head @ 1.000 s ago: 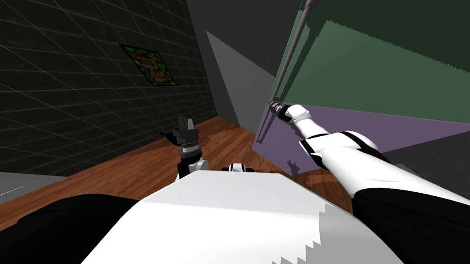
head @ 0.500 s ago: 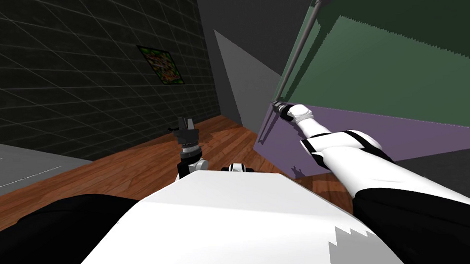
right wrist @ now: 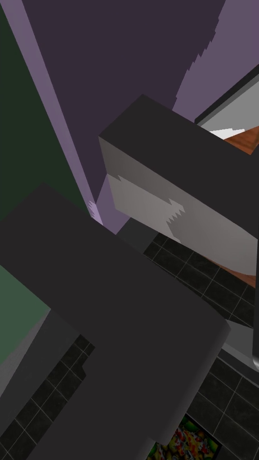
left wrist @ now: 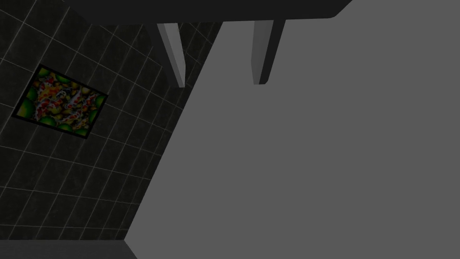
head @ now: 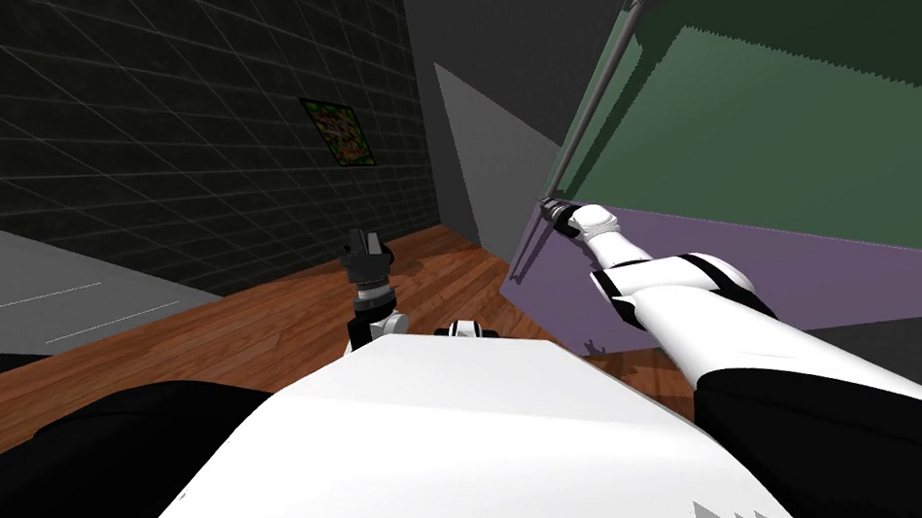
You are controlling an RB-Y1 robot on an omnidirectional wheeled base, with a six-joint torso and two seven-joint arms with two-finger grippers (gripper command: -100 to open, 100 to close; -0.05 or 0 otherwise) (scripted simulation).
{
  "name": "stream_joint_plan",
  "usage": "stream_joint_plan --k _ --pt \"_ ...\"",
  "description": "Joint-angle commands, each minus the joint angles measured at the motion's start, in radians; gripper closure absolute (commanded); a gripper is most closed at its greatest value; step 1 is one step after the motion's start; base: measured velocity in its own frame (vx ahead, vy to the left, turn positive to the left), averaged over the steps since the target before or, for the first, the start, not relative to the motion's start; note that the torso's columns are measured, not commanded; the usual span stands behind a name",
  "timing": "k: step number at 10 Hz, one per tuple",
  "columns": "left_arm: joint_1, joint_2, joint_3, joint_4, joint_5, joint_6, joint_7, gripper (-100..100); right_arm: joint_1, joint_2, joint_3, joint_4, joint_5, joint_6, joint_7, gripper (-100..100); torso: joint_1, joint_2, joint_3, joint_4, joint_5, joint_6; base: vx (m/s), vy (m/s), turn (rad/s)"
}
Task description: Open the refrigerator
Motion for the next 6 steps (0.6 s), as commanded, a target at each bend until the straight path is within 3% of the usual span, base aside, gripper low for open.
stream_joint_plan --k 1,5,6 --pt "0.0 0.0 0.0 0.0 0.0 0.0 0.0 0 0.008 0.01 0.003 -0.045 -0.015 -0.026 -0.001 100 0.001 -0.002 -0.001 0.001 0.0 0.003 0.13 0.08 -0.346" --pt "0.0 0.0 0.0 0.0 0.0 0.0 0.0 0 0.036 0.027 0.012 -0.147 -0.044 -0.081 0.004 100 -0.013 -0.004 -0.003 -0.001 -0.005 0.005 0.144 0.081 -0.346" --pt "0.0 0.0 0.0 0.0 0.0 0.0 0.0 0 0.05 0.036 0.016 -0.193 -0.059 -0.109 0.007 100 -0.014 -0.004 -0.004 0.0 -0.004 0.003 0.145 0.074 -0.414"
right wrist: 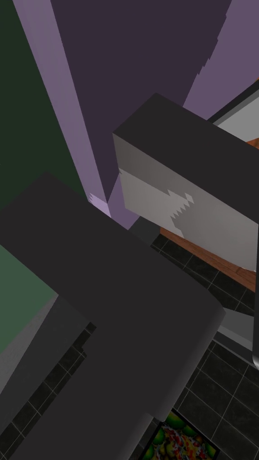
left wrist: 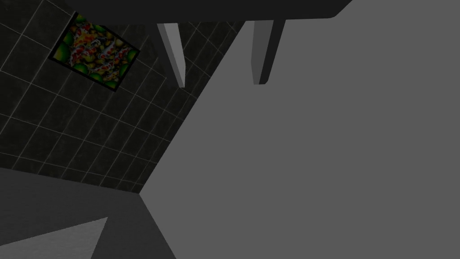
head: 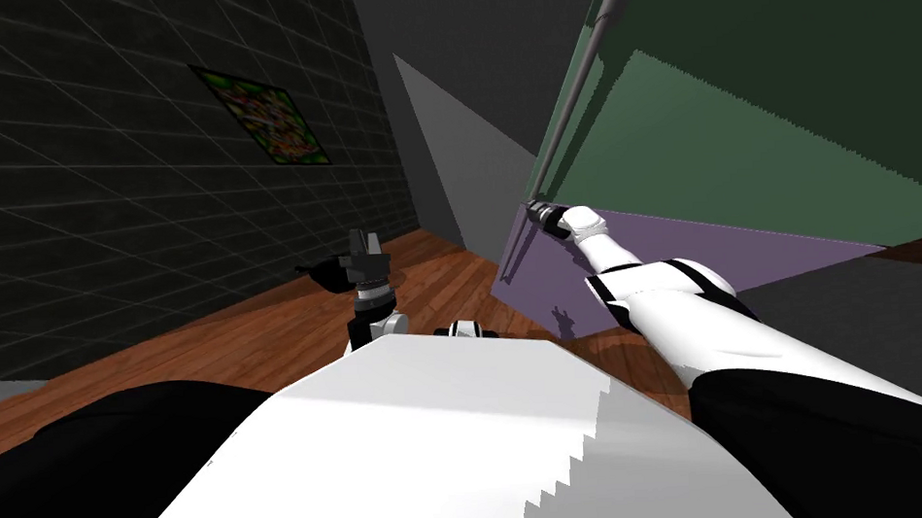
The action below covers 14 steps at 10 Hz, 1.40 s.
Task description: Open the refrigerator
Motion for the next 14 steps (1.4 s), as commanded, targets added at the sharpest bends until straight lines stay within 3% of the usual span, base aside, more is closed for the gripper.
stream_joint_plan --k 1,6,7,8,9,10,11,12,14 --pt "0.0 0.0 0.0 0.0 0.0 0.0 0.0 0 0.008 0.005 -0.002 -0.054 -0.018 -0.027 0.001 100 0.001 0.0 0.0 0.001 0.0 0.003 0.113 0.071 -0.275" --pt "0.0 0.0 0.0 0.0 0.0 0.0 0.0 0 0.05 0.031 0.011 -0.198 -0.062 -0.11 0.009 100 -0.001 0.001 0.001 0.0 -0.001 0.003 0.118 0.089 -0.335" --pt "0.0 0.0 0.0 0.0 0.0 0.0 0.0 0 0.05 0.031 0.011 -0.206 -0.062 -0.11 0.009 100 0.0 0.001 0.001 -0.001 -0.001 0.003 0.113 0.093 -0.257" --pt "0.0 0.0 0.0 0.0 0.0 0.0 0.0 0 0.065 0.04 0.016 -0.249 -0.076 -0.137 0.011 100 0.0 0.002 0.001 -0.001 -0.001 0.003 0.128 0.117 -0.371" --pt "0.0 0.0 0.0 0.0 0.0 0.0 0.0 0 0.065 0.04 0.016 -0.257 -0.076 -0.137 0.011 100 0.003 0.002 0.002 -0.001 -0.001 0.004 0.093 0.099 -0.333" --pt "0.0 0.0 0.0 0.0 0.0 0.0 0.0 0 0.079 0.049 0.02 -0.308 -0.091 -0.165 0.014 100 0.002 0.005 0.003 0.001 0.0 0.002 0.108 0.135 -0.391" --pt "0.0 0.0 0.0 0.0 0.0 0.0 0.0 0 0.079 0.049 0.02 -0.308 -0.091 -0.165 0.014 100 0.005 0.006 0.005 0.0 0.001 0.003 0.094 0.105 -0.241" --pt "0.0 0.0 0.0 0.0 0.0 0.0 0.0 0 0.093 0.057 0.024 -0.358 -0.105 -0.193 0.016 100 0.006 0.006 0.005 0.0 0.002 0.0 0.097 0.098 -0.324" --pt "0.0 0.0 0.0 0.0 0.0 0.0 0.0 0 0.084 0.054 0.025 -0.352 -0.104 -0.195 0.013 100 0.008 0.008 0.006 0.001 0.002 0.001 0.054 0.076 -0.192"
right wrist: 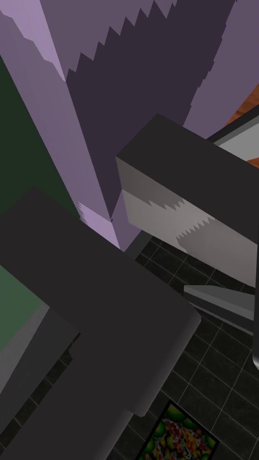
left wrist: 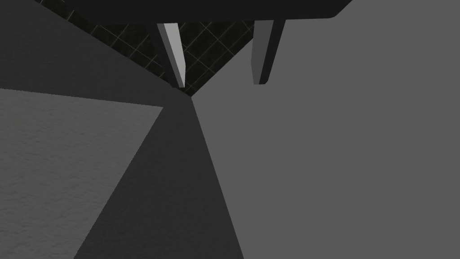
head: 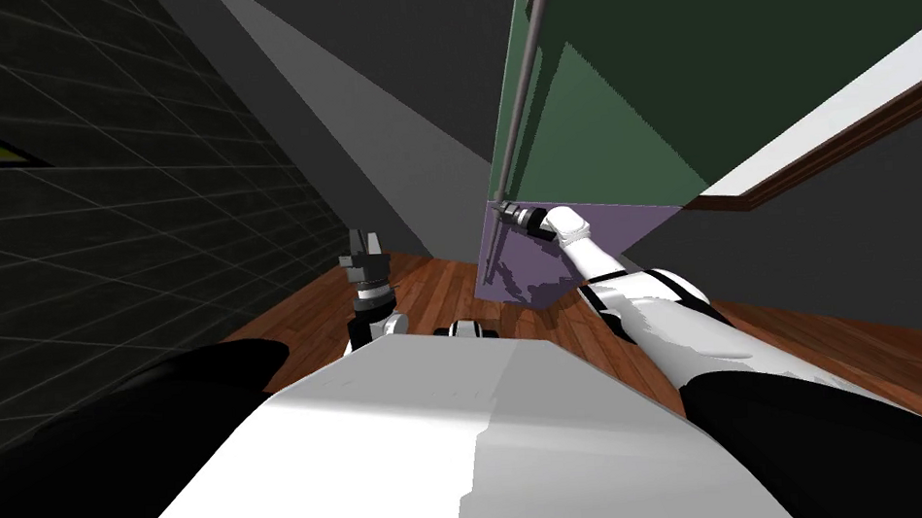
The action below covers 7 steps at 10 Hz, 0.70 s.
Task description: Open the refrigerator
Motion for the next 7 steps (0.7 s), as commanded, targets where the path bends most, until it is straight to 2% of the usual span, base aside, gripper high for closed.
stream_joint_plan --k 1,2,5,6,7 --pt "0.0 0.0 0.0 0.0 0.0 0.0 0.0 0 -0.002 0.016 0.008 -0.032 -0.014 -0.034 0.006 100 -0.001 0.001 0.0 0.0 0.0 -0.004 -0.156 -0.126 0.037" --pt "-0.001 0.0 0.0 0.0 0.0 0.0 0.0 0 -0.002 0.016 0.008 -0.032 -0.014 -0.034 0.006 100 -0.003 0.009 0.005 0.001 0.0 -0.008 -0.2 -0.172 0.067" --pt "-0.001 0.0 0.0 0.0 0.0 0.0 0.0 0 -0.006 0.042 0.019 -0.074 -0.035 -0.084 0.016 100 0.0 0.0 0.001 0.001 0.001 -0.002 -0.201 -0.19 0.048" --pt "-0.001 0.0 0.0 0.0 0.0 0.0 0.0 0 -0.006 0.042 0.019 -0.074 -0.035 -0.084 0.016 100 0.001 -0.002 -0.001 0.001 0.0 -0.001 -0.138 -0.117 0.036" --pt "-0.001 0.0 0.0 0.0 0.0 0.0 0.0 0 -0.009 0.058 0.027 -0.103 -0.049 -0.117 0.023 100 0.004 -0.006 -0.003 0.001 0.002 0.001 -0.174 -0.18 0.013"
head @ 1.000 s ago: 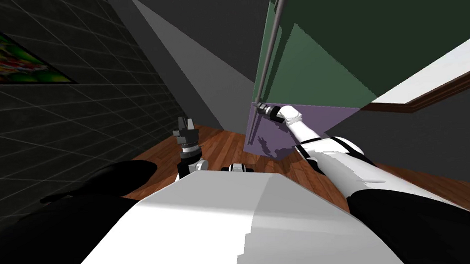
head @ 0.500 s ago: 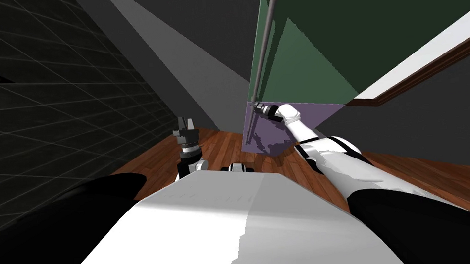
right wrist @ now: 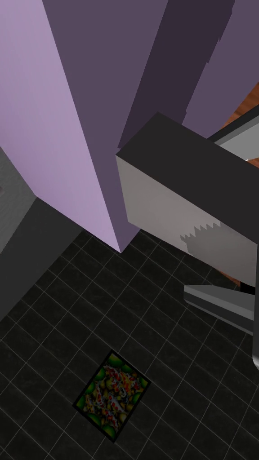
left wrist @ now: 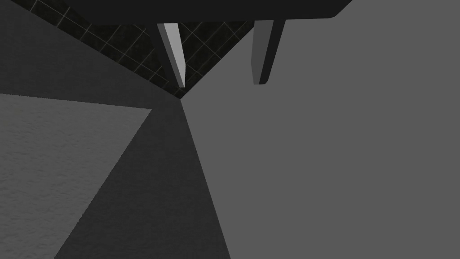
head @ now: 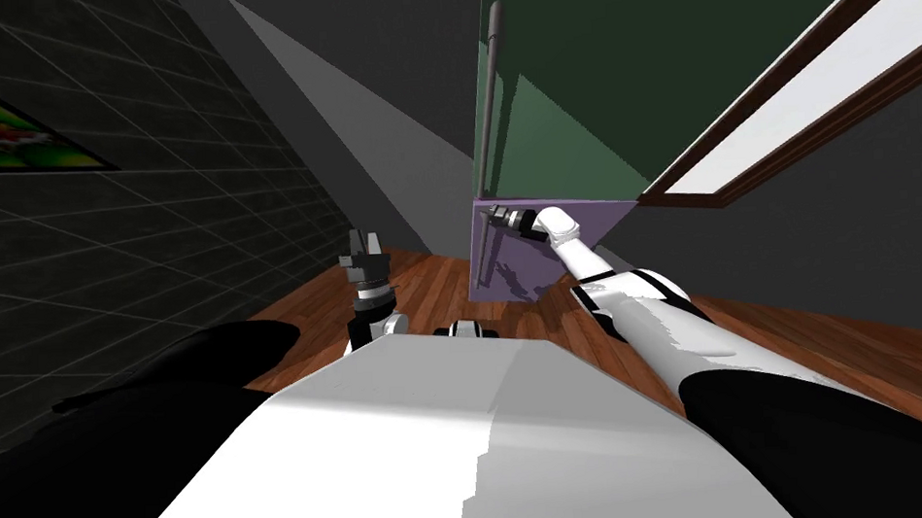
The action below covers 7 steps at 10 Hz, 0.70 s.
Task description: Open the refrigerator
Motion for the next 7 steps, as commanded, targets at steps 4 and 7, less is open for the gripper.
stream_joint_plan --k 4,7 --pt "0.0 0.0 0.0 0.0 0.0 0.0 0.0 0 -0.008 0.034 0.018 -0.083 -0.032 -0.075 0.007 100 0.001 0.008 0.005 0.001 0.0 -0.005 -0.174 -0.16 0.036" --pt "0.0 0.0 0.0 0.0 0.0 0.0 0.0 0 0.003 0.044 0.029 -0.111 -0.045 -0.101 0.009 100 0.003 0.002 0.0 0.0 0.002 -0.005 -0.093 -0.136 0.036"
